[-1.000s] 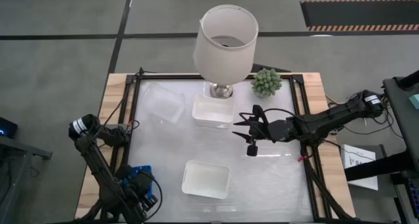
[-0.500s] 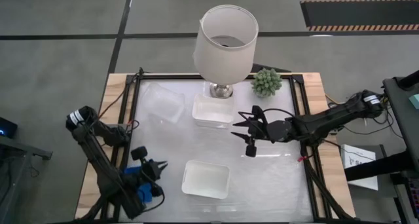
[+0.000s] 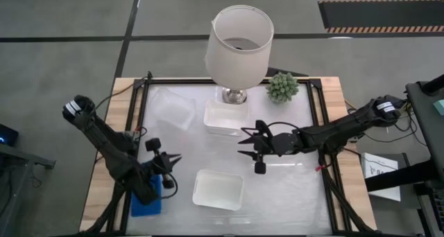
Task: Stack baskets by color
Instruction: Stack the white bin into the upper middle white bin
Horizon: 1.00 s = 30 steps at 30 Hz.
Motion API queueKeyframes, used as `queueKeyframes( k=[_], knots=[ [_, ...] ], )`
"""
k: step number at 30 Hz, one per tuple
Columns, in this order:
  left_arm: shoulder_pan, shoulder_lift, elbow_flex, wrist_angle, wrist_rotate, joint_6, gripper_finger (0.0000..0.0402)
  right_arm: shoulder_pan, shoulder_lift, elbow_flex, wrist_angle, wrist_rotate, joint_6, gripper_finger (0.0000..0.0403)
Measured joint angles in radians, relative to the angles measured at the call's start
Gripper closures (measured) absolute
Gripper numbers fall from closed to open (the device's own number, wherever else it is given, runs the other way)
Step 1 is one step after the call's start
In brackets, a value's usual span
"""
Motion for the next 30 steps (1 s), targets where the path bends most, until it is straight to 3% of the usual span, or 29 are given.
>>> queueKeyframes(
  k=[3, 8, 14, 21, 26, 30],
  knots=[
    [0.035, -0.067, -0.059, 0.078, -0.084, 0.125, 0.038, 0.0, 0.036, 0.044, -0.001, -0.003, -0.041, 0.0268],
    [0.094, -0.161, -0.125, 0.155, -0.171, 0.298, 0.038, -0.005, 0.104, 0.137, -0.038, -0.095, -0.108, 0.025],
    [0.132, -0.224, -0.193, 0.174, -0.291, 0.331, 0.038, -0.013, 0.214, 0.302, -0.201, -0.104, -0.143, 0.0201],
    [0.131, -0.254, -0.258, 0.206, -0.296, 0.328, 0.038, -0.028, 0.384, 0.499, -0.342, -0.292, -0.282, 0.0169],
    [0.131, -0.25, -0.262, 0.205, -0.296, 0.329, 0.038, -0.044, 0.509, 0.652, -0.433, -0.438, -0.367, 0.0173],
    [0.131, -0.245, -0.262, 0.204, -0.297, 0.329, 0.038, -0.047, 0.595, 0.763, -0.484, -0.472, -0.434, 0.0179]
  ],
)
